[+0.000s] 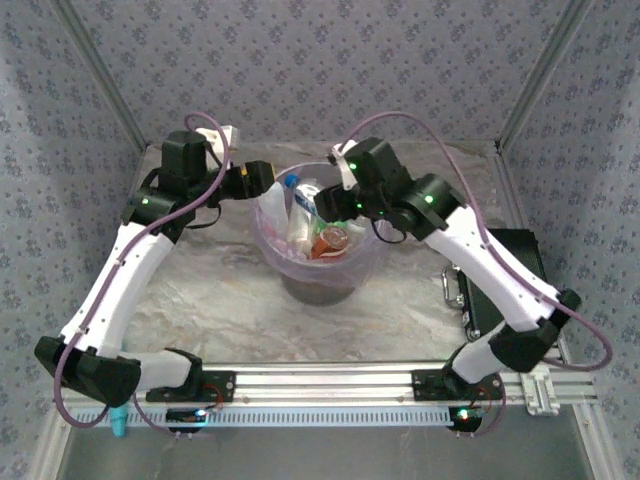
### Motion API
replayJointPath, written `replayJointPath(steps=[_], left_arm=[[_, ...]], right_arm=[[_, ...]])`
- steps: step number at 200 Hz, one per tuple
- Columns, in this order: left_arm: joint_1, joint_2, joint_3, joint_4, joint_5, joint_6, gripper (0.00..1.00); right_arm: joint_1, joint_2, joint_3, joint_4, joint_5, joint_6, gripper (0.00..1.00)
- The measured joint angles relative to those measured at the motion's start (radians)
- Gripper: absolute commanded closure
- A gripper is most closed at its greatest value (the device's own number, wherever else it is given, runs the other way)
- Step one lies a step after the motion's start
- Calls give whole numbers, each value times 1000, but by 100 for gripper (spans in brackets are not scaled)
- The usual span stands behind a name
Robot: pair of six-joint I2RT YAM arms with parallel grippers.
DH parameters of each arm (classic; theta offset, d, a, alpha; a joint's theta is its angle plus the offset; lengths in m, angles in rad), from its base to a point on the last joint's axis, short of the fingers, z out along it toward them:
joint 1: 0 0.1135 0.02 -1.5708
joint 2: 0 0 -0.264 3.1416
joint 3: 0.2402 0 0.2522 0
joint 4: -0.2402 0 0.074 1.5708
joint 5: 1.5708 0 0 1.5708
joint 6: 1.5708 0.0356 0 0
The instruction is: Put the plastic bottles in the bin
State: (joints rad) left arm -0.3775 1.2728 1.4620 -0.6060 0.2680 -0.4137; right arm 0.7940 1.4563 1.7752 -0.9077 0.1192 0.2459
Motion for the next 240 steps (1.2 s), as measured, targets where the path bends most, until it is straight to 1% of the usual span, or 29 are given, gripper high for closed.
replayJointPath(steps=[29,45,61,99,127,145,154,183,204,222,235,240], left_arm=[[0,10,-10,1,5,0,25],[0,12,-10,4,8,0,25],[0,20,-10,9,14,-7,26],[0,50,-16,28,31,-24,29],[0,57,-38,35,43,-28,30],[0,62,-39,40,55,-33,30],[0,62,-39,42,57,-33,30],[2,61,-39,42,58,-33,30],[6,58,-39,42,58,-33,30],[9,57,-39,42,58,-33,30],[11,55,-39,42,58,-33,30],[11,54,-41,42,57,-33,30]], right_arm=[[-14,-93,-64,-3,28,27,34],[-23,-121,-82,-4,23,34,30],[-23,-115,-72,-2,13,31,26],[-16,28,38,3,-19,6,25],[-16,147,78,8,-33,-31,17],[-16,214,107,6,-34,-66,16],[-16,239,119,-2,-37,-85,17],[-13,274,130,-12,-52,-129,29],[-10,273,130,-14,-56,-146,41],[-9,271,129,-13,-59,-146,43],[-9,267,127,-13,-59,-146,48],[-9,265,127,-13,-59,-149,48]])
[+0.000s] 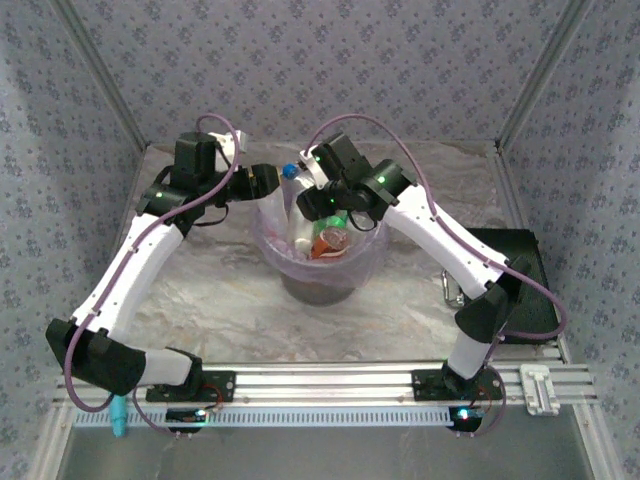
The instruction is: Put the plastic bottles in the bin
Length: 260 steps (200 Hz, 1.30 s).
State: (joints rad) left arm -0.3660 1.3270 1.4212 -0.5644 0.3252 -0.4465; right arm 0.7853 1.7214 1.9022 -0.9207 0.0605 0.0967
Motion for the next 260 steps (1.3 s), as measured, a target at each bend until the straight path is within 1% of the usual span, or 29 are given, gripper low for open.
replayJointPath(steps=[36,76,112,148,158,172,180,189,203,219,234,243,260], left_arm=[[13,-12,-11,0,0,0,30],[19,-12,-14,0,1,0,30],[19,-12,-18,1,4,0,30],[19,-12,-20,14,10,-1,30],[19,-12,-20,16,13,-1,30],[19,-12,-20,16,16,-1,30],[19,-12,-20,16,19,-1,30],[19,-12,-20,16,20,-1,30],[19,-10,-19,16,24,0,30],[19,-5,-14,12,27,-1,33],[19,7,3,10,31,-1,36],[16,16,14,7,30,0,38],[3,32,41,-9,19,8,39]], right_arm=[[0,-46,-13,-3,7,0,49],[-4,-177,-73,-19,34,24,48],[-43,-309,-170,-39,54,79,48],[-61,-314,-242,-34,47,120,46],[-64,-304,-256,-28,39,126,43],[-69,-288,-261,-18,23,138,30],[-72,-281,-261,-13,18,145,24],[-74,-275,-259,-14,11,143,21],[-74,-274,-247,-20,6,147,19],[-74,-274,-209,-40,2,146,19],[-78,-274,-165,-50,0,143,22],[-86,-274,-140,-51,-5,140,24],[-109,-273,-106,-53,-6,130,32]])
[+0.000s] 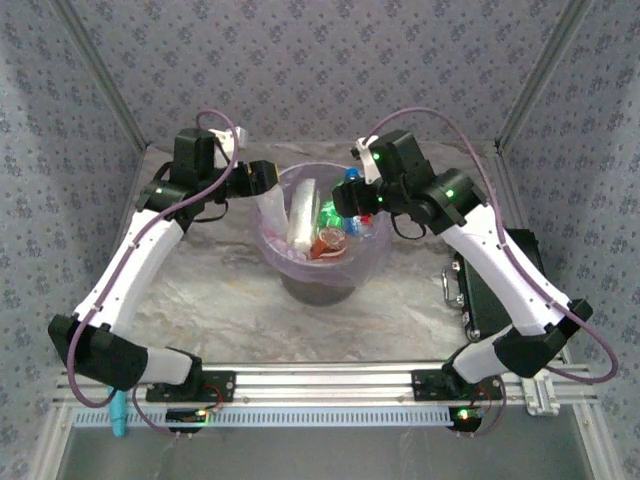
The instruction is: Put the plastic bottles in the bin
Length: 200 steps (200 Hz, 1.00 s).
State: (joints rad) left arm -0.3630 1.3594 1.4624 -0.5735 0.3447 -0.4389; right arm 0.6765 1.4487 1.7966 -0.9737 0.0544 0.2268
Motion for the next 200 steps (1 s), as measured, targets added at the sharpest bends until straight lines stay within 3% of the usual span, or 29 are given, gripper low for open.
replayJointPath(steps=[48,84,151,200], left_arm=[[-58,18,48,-34,-37,29,48],[-78,34,46,-33,-57,30,50],[-79,36,14,2,-64,26,50],[-86,66,94,-33,-49,34,34]], right_arm=[[-30,66,13,-6,-3,-8,48],[-29,72,-42,5,2,-1,50],[-26,34,-127,99,2,36,50],[-23,58,-33,48,-19,39,39]])
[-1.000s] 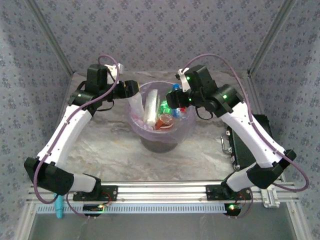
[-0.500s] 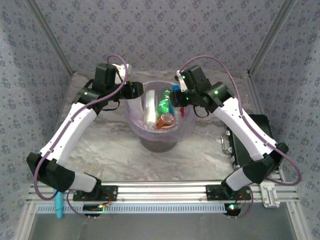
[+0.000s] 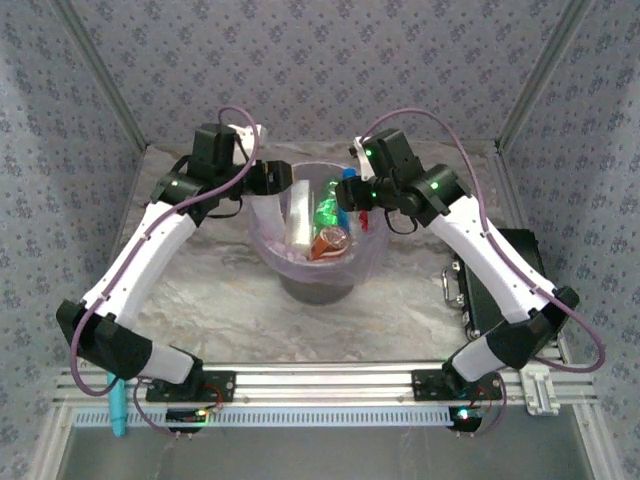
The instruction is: Put the plastic bottles in the bin
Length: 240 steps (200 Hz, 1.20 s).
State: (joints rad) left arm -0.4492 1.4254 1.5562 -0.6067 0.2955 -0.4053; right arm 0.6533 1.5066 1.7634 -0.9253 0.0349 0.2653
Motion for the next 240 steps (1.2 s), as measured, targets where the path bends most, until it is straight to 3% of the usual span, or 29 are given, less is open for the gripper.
replayJointPath(steps=[59,86,128,156,190,240], left_arm=[[42,-14,113,-22,-38,58,1],[123,-60,85,-10,-121,89,0],[269,-211,-198,72,-327,132,0],[362,-267,-428,178,-461,135,0],[449,-270,-697,353,-569,132,0],[455,-130,-959,698,-595,154,0]], right_arm=[[-68,0,47,2,-54,-6,21],[-163,-48,-19,46,-57,-26,0],[-381,-203,-293,181,-60,-41,0],[-496,-229,-499,307,-39,-52,0],[-533,-223,-800,533,10,-126,0],[-536,-172,-1055,874,86,-230,0]])
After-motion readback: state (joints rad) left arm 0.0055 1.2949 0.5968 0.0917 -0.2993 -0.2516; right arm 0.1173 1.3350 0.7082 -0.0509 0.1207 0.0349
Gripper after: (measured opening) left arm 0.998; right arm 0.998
